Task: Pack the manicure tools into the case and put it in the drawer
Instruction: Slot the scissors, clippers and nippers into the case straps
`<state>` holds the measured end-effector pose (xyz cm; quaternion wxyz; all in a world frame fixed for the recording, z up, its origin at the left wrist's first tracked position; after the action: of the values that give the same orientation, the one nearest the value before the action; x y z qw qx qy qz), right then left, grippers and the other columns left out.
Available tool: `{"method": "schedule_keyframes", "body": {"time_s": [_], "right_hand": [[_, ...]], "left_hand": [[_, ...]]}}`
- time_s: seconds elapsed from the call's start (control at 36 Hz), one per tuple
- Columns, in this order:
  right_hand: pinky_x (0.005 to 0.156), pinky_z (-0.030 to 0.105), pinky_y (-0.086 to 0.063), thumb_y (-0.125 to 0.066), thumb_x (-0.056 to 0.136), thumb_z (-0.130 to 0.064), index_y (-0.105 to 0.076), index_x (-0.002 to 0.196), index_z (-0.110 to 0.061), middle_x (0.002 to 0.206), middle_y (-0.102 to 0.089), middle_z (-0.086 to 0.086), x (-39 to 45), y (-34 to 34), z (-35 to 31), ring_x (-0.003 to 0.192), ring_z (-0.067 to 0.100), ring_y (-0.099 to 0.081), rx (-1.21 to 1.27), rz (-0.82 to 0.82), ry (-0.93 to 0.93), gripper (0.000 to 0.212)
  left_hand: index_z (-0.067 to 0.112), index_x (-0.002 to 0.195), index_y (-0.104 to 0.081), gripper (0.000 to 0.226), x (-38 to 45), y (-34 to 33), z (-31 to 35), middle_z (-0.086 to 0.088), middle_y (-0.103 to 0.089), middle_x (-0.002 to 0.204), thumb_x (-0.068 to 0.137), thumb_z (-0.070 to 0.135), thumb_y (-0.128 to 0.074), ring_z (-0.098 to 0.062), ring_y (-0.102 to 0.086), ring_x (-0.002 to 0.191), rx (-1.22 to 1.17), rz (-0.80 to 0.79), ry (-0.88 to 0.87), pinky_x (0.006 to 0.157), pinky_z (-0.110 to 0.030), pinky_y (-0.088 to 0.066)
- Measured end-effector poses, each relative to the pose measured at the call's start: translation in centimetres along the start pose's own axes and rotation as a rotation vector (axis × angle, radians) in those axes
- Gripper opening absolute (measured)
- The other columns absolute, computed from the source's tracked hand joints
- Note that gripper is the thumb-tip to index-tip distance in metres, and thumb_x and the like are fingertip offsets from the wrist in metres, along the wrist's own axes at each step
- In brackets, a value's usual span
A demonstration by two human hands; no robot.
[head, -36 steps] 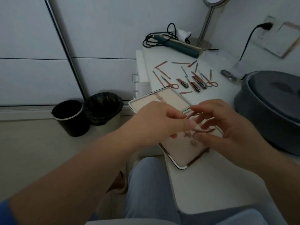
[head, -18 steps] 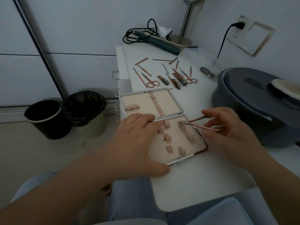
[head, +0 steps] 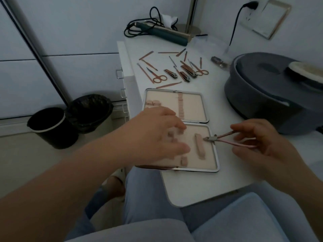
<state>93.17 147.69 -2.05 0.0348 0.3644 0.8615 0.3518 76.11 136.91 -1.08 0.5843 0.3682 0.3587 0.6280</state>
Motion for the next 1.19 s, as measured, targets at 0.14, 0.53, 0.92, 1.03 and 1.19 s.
{"method": "schedule_keyframes", "body": {"time_s": [0.14, 0.53, 0.92, 1.03, 1.19], "right_hand": [[0.080, 0.009, -0.044, -0.069, 0.073, -0.004, -0.057, 0.097, -0.042, 0.103, -0.051, -0.020, -0.5, -0.1, 0.5, 0.095, 0.006, -0.055, 0.001, -0.052, -0.004, 0.046], [0.075, 0.012, -0.042, -0.074, 0.072, -0.013, -0.059, 0.097, -0.047, 0.105, -0.050, -0.020, 0.3, -0.9, 0.1, 0.096, 0.007, -0.053, -0.089, -0.112, 0.062, 0.045], [0.079, 0.008, -0.042, -0.068, 0.057, -0.053, -0.051, 0.111, -0.056, 0.110, -0.055, -0.029, 1.6, -2.0, -0.9, 0.099, -0.001, -0.055, -0.086, -0.276, 0.127, 0.057], [0.079, 0.008, -0.043, -0.069, 0.058, -0.061, -0.051, 0.108, -0.063, 0.105, -0.059, -0.029, 1.7, -1.7, -0.3, 0.096, -0.001, -0.056, -0.064, -0.283, 0.090, 0.053], [0.083, 0.007, -0.044, -0.066, 0.051, -0.057, -0.055, 0.105, -0.057, 0.099, -0.063, -0.029, 1.6, -1.7, -0.5, 0.092, -0.004, -0.059, -0.095, -0.250, 0.078, 0.055]], "left_hand": [[0.039, 0.102, -0.063, 0.021, 0.6, -1.8, 1.8, 0.006, -0.034, 0.142, 0.083, 0.038, -0.054, 0.000, -0.014, 0.118, 0.024, 0.010, -0.111, 0.079, 0.007, -0.004], [0.044, 0.116, -0.056, 0.034, 0.3, -1.7, 1.5, 0.001, -0.042, 0.139, 0.084, 0.047, -0.043, -0.011, -0.028, 0.123, 0.089, 0.094, -0.124, 0.100, -0.020, -0.011], [0.034, 0.101, -0.067, 0.025, -0.8, 0.3, -0.9, 0.014, -0.053, 0.124, 0.079, 0.042, -0.059, 0.005, -0.030, 0.111, 0.057, 0.202, -0.007, 0.084, 0.002, -0.020], [0.036, 0.099, -0.067, 0.024, -1.0, -0.3, -1.7, 0.019, -0.048, 0.128, 0.078, 0.043, -0.059, 0.008, -0.030, 0.111, -0.006, 0.188, 0.039, 0.087, -0.006, -0.024], [0.035, 0.099, -0.068, 0.024, -1.0, -0.5, -2.1, 0.026, -0.043, 0.119, 0.076, 0.040, -0.062, 0.015, -0.026, 0.110, -0.081, 0.194, 0.067, 0.083, 0.012, -0.006]]}}
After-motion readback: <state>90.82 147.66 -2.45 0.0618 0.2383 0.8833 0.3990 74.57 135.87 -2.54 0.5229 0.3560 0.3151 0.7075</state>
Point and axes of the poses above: each hand's wrist, its own x-axis towards the middle knuckle, its own y-axis out of the back of the hand, z = x × y, the point moved 7 cm from there along x, towards the middle knuckle
